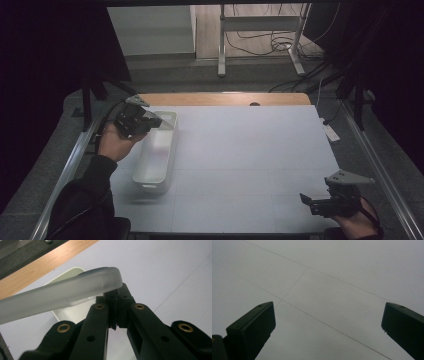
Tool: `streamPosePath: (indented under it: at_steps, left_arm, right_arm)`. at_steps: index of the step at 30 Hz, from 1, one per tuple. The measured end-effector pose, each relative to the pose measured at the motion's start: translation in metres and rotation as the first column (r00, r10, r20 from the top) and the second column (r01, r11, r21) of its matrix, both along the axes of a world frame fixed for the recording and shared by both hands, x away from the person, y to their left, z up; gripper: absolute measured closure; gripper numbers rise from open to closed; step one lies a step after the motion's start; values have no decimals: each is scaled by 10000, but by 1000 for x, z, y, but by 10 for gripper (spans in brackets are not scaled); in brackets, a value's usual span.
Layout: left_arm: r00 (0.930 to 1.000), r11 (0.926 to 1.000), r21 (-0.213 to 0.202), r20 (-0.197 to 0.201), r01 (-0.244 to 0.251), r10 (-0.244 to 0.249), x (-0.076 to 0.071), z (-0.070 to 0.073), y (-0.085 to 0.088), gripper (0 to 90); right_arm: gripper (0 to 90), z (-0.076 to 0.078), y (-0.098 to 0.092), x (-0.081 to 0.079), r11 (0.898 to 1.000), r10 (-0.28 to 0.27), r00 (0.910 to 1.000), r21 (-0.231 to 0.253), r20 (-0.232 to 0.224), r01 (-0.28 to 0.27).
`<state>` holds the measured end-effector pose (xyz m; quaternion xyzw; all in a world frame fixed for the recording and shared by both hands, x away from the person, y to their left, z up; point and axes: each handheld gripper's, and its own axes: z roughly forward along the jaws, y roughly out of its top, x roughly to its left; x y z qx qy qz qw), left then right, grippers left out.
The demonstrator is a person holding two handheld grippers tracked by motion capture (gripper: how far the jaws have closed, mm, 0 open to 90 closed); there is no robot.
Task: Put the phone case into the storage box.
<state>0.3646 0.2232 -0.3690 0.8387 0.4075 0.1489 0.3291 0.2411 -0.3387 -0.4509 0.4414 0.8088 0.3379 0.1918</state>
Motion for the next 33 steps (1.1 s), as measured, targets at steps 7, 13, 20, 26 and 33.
streamPosePath:
  at_steps: [7, 13, 20, 26, 33]
  left_arm:
    - [9998, 9998, 154, -132, -142, 144, 8, -4, -2, 885]
    - [9991, 9991, 269, -278, -313, 320, 18, -10, -3, 885]
    - [9975, 9980, 386, -484, -496, 515, 27, -17, -3, 885]
    - [9958, 9966, 531, -640, -624, 658, 34, -25, -4, 885]
    - [9935, 9947, 756, -850, -693, 757, 42, -34, -6, 885]
  right_arm:
    - [0, 0, 0, 0, 10000, 67, 10000, -30, -46, -67]
    - [0, 0, 1, 0, 9999, 90, 9999, -46, -62, -90]
    - [0, -1, 1, 0, 9999, 114, 9999, -84, -79, -114]
    - [0, -1, 1, 1, 9998, 156, 9998, -116, -106, -157]
    - [0, -1, 2, 1, 9996, 208, 9996, -171, -165, -211]
